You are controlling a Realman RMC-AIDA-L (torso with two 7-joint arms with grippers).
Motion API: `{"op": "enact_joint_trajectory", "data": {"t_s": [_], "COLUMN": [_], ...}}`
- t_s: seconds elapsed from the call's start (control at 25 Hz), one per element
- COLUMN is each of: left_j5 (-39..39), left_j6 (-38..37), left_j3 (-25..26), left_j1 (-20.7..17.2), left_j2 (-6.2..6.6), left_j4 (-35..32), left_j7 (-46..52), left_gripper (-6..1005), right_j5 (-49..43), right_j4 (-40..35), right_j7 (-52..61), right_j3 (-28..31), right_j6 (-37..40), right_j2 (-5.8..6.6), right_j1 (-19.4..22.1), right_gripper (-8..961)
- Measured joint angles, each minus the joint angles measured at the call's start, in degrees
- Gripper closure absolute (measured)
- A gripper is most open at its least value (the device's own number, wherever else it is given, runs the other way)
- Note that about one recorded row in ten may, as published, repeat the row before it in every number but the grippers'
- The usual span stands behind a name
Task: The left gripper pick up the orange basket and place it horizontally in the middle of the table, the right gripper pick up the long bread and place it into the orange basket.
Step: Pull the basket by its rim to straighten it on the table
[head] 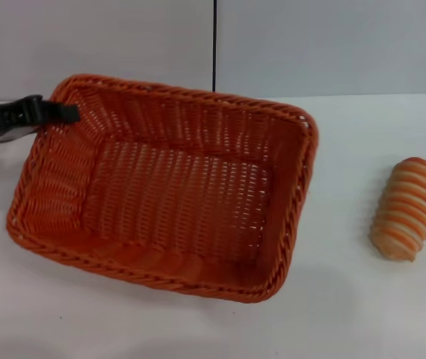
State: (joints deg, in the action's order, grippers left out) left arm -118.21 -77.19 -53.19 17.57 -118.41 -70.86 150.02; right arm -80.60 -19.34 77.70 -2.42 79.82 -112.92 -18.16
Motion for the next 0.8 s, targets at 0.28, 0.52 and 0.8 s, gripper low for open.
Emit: {"op": "enact_joint_trajectory", "data": {"t_s": [0.28, 0.52, 0.8], "left_j5": [2.1, 2.5, 6.1], "left_j6": [1.2, 2.1, 3.2], "left_j3": [-0.8, -1.8, -2.7], "left_j1": [-3.7, -4.7, -6.4], "left_j2": [-0.07, -0.07, 0.07], "left_j4": [0.1, 0.4, 3.4], "left_j7": [-0.4, -0.5, -3.6], "left_gripper": [773, 763, 751], "right_j5": [0.0, 0.0, 0.0], "right_j4": [0.0, 0.0, -0.1], "right_j7": [0.2, 0.9, 1.9], "right_j3": [-0.9, -1.4, -1.9], "right_j6": [-0.1, -0.2, -0.2], "right_j2": [0.32, 0.45, 0.62], "right_j1": [-0.7, -0.9, -0.9], "right_gripper": [237, 236, 235]}}
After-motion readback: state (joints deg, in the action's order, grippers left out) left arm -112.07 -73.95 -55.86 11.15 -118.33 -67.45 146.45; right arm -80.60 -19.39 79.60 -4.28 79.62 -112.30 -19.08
